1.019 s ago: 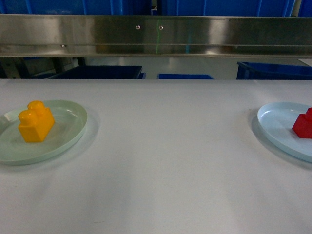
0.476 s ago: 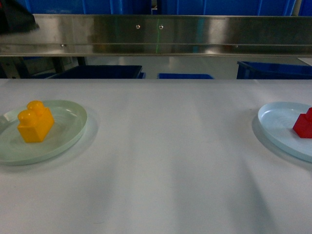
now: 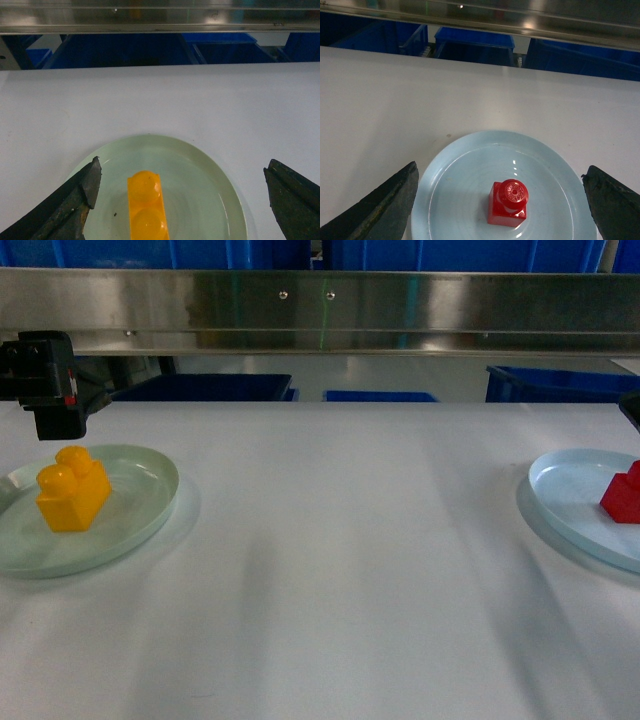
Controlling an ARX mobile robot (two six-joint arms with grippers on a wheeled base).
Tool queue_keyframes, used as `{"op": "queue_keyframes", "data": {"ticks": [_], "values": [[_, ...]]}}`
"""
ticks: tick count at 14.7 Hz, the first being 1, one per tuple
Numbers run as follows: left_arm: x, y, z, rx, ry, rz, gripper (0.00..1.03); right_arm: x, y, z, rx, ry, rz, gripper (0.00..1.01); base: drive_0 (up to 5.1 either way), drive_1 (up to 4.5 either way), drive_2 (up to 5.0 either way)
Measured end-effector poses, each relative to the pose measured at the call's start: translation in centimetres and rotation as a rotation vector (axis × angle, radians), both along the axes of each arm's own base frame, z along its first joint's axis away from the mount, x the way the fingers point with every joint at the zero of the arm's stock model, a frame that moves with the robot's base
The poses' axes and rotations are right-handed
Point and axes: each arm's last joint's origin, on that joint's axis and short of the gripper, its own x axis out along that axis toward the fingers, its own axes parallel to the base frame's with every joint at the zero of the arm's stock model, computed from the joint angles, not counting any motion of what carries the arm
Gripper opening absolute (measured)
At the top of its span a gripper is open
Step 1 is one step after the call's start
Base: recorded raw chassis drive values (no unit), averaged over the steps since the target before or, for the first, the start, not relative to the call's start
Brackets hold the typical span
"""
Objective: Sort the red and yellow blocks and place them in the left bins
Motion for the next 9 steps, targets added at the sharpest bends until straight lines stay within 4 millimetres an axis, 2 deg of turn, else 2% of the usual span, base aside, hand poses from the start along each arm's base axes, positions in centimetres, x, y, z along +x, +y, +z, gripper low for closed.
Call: {"op": "queue_keyframes", "data": {"ticks": [9], "values": [[-0.03,0.00,-0.08,0.000,0.006,0.000,0.98,-0.02,0.11,-0.05,-0.002,0.004,0.002,0.98,0.0,0.00,0.0]]}}
